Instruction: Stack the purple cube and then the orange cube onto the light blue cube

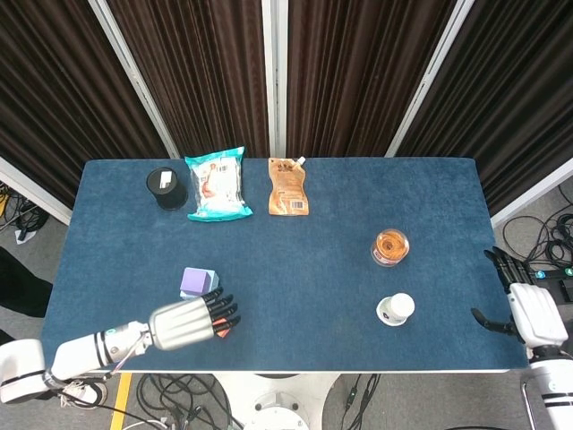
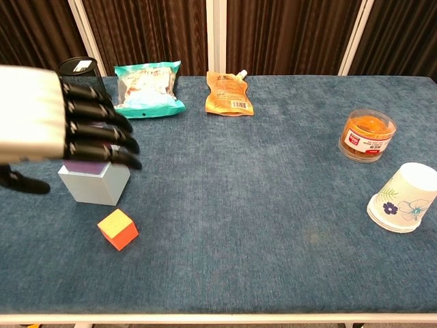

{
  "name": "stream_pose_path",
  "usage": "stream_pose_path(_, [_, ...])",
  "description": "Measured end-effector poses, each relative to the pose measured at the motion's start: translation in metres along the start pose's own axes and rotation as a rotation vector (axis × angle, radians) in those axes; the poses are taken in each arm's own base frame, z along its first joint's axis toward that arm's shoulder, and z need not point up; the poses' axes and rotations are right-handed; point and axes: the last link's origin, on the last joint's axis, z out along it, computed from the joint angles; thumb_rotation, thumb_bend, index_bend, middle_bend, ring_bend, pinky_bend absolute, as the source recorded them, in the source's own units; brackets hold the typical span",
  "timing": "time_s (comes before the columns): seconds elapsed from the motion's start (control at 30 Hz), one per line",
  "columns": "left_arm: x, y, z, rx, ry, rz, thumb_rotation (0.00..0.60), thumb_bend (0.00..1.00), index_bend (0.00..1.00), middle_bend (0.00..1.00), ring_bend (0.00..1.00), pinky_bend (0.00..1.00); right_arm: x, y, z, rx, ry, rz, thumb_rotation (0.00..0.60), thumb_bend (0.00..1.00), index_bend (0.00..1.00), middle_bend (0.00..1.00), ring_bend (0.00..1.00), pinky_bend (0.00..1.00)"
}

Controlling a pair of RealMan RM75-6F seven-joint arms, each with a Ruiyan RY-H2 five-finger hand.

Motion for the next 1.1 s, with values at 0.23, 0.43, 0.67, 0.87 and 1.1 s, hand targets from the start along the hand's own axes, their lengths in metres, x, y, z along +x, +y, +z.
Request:
stream_pose_path(0.23, [-0.007, 0.015, 0.024, -0.095, -0.009, 0.078, 0.6, 0.12, 0.25, 0.34, 0.22, 0.29, 0.004, 0.004, 0.0, -0.004, 0.001, 0.008, 0.6, 0.15, 0.0, 0.0, 0.0, 0.0])
stream_pose_path(0.43, [-0.018, 0.019, 0.036, -0.145, -0.01, 0.136, 0.6, 0.12, 0.26, 0.35, 0.22, 0.29, 0.003, 0.004, 0.001, -0.002, -0.01, 0.008, 0.6, 0.15, 0.0, 0.0, 0.0, 0.0])
stream_pose_path(0.67, [-0.027, 0.015, 0.049, -0.15, -0.028, 0.111, 0.6, 0.12, 0.28, 0.37, 0.23, 0.29, 0.002, 0.004, 0.001, -0.004, -0.013, 0.008, 0.6, 0.15, 0.0, 0.0, 0.0, 0.0])
stream_pose_path(0.87, [-0.036, 0.022, 0.052, -0.104, -0.061, -0.015, 0.6, 0.12, 0.31, 0.4, 0.23, 0.28, 0.002, 0.005, 0.002, -0.005, -0.017, 0.01, 0.6, 0.15, 0.0, 0.0, 0.0, 0.0])
stream_pose_path(1.1, [-0.04, 0.039, 0.057, -0.075, -0.085, -0.095, 0.6, 0.12, 0.34, 0.42, 0.23, 0.27, 0.001, 0.004, 0.003, -0.005, -0.019, 0.006, 0.6, 0.15, 0.0, 0.0, 0.0, 0.0])
